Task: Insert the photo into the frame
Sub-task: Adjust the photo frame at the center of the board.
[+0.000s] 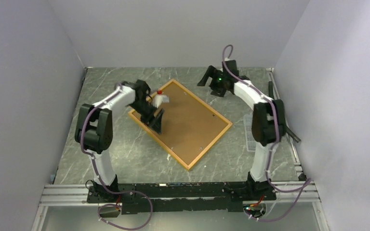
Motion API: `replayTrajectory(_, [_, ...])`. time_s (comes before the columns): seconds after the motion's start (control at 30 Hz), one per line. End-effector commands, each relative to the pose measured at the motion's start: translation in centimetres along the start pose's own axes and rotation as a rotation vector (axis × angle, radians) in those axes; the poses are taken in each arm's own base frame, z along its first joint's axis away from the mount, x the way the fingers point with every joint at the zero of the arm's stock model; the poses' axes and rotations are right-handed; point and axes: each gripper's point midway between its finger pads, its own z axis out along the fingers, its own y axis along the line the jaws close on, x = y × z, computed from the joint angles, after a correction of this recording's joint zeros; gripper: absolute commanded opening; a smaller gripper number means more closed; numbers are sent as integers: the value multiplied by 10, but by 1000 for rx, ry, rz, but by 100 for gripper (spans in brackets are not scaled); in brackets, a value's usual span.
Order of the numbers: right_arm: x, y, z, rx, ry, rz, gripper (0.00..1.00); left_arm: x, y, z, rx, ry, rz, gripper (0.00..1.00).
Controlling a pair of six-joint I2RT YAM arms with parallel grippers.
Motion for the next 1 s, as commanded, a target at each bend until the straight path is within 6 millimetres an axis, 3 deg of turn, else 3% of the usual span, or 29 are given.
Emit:
replayTrajectory(0.0, [14, 4, -70, 34, -75, 12, 100, -47, 14, -87, -79, -215, 71, 75])
replayTrajectory(0.03, [41, -11, -74, 57, -33, 31, 100, -58, 29, -101, -119, -255, 64, 76])
replayTrajectory(0.2, [128, -31, -118, 66, 56, 75, 100, -98, 110, -145, -274, -385, -37, 76])
replayTrajectory(0.3, [166, -46, -142, 82, 96, 110, 100, -114, 146, -153, -340, -428, -68, 77])
replayTrajectory(0.33, [177, -50, -149, 84, 105, 127, 100, -118, 157, -153, -367, -439, -69, 84])
replayTrajectory(0.47, [211, -68, -165, 90, 139, 168, 100, -127, 191, -152, -419, -481, -94, 88])
replayTrajectory(0.6, [230, -80, -161, 92, 183, 191, 100, -133, 200, -137, -360, -503, -134, 85])
replayTrajectory(0.7, [233, -78, -148, 61, 204, 203, 100, -124, 208, -117, -321, -474, -177, 75])
replayTrajectory(0.8, [222, -69, -134, -1, 210, 207, 100, -105, 222, -101, -348, -407, -244, 54])
replayTrajectory(0.97, [185, -69, -112, -28, 189, 215, 100, -76, 216, -83, -333, -334, -244, 45])
